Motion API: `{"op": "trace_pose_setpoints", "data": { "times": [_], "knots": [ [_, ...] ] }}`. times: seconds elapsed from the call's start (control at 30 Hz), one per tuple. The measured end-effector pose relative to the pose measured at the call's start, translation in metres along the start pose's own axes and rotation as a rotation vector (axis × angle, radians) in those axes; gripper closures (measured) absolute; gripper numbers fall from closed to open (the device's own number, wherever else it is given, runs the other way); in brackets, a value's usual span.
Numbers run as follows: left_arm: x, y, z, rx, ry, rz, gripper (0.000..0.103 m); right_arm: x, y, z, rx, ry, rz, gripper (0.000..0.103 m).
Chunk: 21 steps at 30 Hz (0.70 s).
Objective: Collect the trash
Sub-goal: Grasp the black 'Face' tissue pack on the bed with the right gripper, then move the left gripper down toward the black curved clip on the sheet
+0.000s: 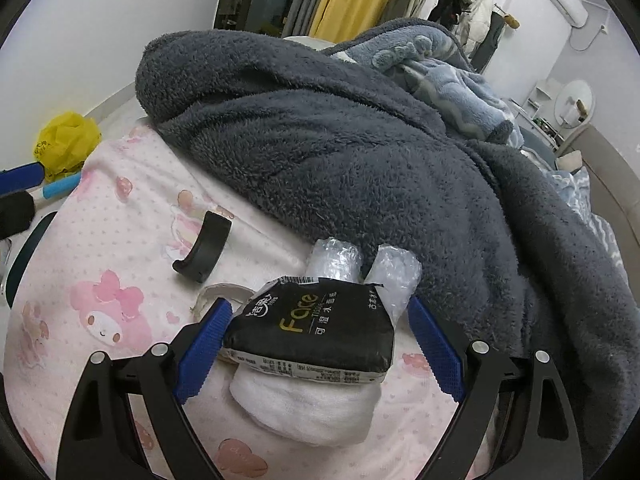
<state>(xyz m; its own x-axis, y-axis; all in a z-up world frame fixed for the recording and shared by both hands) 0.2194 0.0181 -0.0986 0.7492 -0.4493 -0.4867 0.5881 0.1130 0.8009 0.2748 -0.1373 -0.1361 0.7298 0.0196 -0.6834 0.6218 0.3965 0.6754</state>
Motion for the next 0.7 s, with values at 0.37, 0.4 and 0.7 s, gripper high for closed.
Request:
{"op": "trace_pose_setpoints", "data": {
  "times": [0.37,0.4,0.7],
  "knots": [
    [0.024,-0.011,0.029,0.048,-0.008,-0.022,0.008,-0.016,0.003,0.003,-0.01,0.031,0.043,0.027],
    [0.027,-0.011,0.03,0.052,-0.003,-0.024,0.009,-0.02,0.005,0.006,-0.001,0.034,0.057,0.027],
    [0.052,-0.018,0.039,0.011,0.031,-0.079,0.032,-0.041,0.007,0.033,0.045,0.028,0.133,0.027]
  ]
}}
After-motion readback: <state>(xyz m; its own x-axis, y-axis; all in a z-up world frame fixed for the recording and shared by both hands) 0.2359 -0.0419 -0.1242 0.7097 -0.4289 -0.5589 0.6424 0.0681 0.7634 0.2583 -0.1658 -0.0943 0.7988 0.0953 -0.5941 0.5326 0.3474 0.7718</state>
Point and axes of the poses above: each gripper's, at about its wrist camera, not at the fingertips, and x roughly the way its jaws point, z to its right, y to its top, the point moved 10 cm from there along x, roughly the way its jaws point, and after that the axes turned 6 degrees about z, right-handed, at the moved point
